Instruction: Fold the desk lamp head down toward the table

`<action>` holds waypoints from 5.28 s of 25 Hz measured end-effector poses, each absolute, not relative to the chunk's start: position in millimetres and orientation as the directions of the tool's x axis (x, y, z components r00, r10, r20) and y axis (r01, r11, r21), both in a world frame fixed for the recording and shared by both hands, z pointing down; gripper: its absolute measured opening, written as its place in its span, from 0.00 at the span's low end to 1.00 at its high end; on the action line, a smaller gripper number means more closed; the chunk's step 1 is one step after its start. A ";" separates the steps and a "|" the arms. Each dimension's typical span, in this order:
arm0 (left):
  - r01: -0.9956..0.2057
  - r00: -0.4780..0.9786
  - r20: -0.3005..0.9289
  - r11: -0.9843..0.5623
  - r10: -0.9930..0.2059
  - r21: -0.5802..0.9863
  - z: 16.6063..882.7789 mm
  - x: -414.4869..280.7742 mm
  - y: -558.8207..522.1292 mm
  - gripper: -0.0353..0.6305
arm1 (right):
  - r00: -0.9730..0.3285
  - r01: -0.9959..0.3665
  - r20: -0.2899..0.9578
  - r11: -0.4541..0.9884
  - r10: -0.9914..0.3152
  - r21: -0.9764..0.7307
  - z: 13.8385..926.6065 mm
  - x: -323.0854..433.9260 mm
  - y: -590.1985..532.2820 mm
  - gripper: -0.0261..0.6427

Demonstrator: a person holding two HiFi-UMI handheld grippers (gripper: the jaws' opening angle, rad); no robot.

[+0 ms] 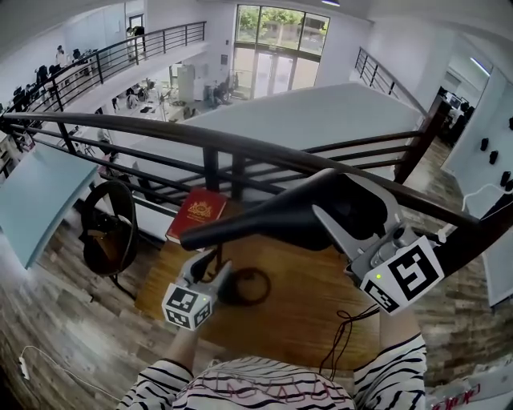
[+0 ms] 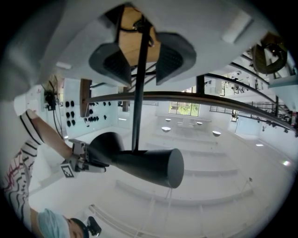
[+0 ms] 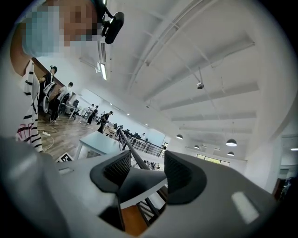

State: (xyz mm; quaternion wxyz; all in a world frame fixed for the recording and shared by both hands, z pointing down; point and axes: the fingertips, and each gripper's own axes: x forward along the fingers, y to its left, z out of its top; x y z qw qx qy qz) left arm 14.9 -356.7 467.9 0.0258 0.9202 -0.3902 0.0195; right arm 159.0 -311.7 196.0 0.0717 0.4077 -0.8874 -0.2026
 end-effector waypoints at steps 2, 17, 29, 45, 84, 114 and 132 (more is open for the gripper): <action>-0.712 0.702 0.068 -0.702 -0.709 0.035 470.4 18.4 -356.8 0.28 | -0.652 -0.699 -0.028 0.587 -0.757 0.408 200.9 163.8 -313.3 0.38; -0.690 0.722 0.100 -0.723 -0.685 0.030 480.0 22.1 -359.1 0.14 | -0.584 -0.794 -0.077 0.549 -0.808 0.262 249.3 192.8 -319.2 0.37; -0.690 0.722 0.082 -0.723 -0.687 0.026 481.3 21.5 -361.7 0.13 | -0.555 -0.832 0.029 0.554 -0.831 -0.029 359.1 203.9 -329.9 0.34; -0.702 0.711 0.070 -0.711 -0.700 0.026 480.7 33.4 -359.2 0.13 | -0.603 -0.772 0.073 0.558 -0.795 -0.304 443.5 180.7 -333.2 0.32; -0.713 0.695 0.190 -0.699 -0.693 0.056 506.2 -12.6 -320.1 0.28 | -0.595 -0.770 0.117 0.523 -0.795 -0.364 460.0 137.8 -321.7 0.26; -0.596 0.802 0.152 -0.792 -0.578 0.132 523.0 -85.0 -250.8 0.06 | -0.426 -0.846 0.182 0.319 -0.886 -0.426 513.8 71.1 -221.5 0.12; -0.482 0.873 0.138 -0.870 -0.467 0.104 516.5 -54.8 -202.0 0.06 | -0.307 -0.915 0.224 0.223 -0.925 -0.336 533.9 86.5 -155.6 0.04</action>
